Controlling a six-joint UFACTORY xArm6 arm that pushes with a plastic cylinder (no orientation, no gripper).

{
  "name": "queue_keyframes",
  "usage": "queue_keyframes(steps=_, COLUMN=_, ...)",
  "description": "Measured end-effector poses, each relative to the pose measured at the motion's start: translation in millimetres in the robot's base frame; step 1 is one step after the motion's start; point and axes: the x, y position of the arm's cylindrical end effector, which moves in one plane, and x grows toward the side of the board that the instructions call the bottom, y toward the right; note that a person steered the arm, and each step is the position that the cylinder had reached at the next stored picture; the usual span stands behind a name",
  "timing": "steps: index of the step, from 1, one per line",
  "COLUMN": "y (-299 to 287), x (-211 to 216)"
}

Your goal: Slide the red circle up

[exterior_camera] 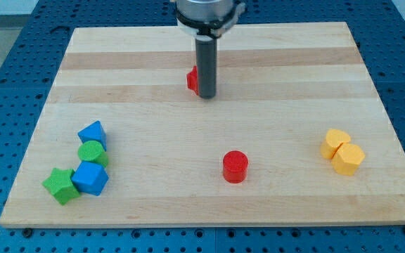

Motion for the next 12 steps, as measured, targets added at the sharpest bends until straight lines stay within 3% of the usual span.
queue_keyframes(steps=1, y=-23.1, x=-23.2)
queue_keyframes(steps=2, y=14.1, x=27.2)
queue_keyframes(steps=3, y=71.9, x=116.4)
queue_keyframes(steps=4, y=145.7, x=173.6)
queue_keyframes(steps=5, y=141.3, x=223.3)
queue_keyframes(steps=6, y=94.3, x=241.8)
queue_keyframes(steps=8, y=91.9, x=240.9)
queue_keyframes(steps=10, y=45.7, x=207.1)
queue_keyframes(steps=12, y=48.4, x=100.6)
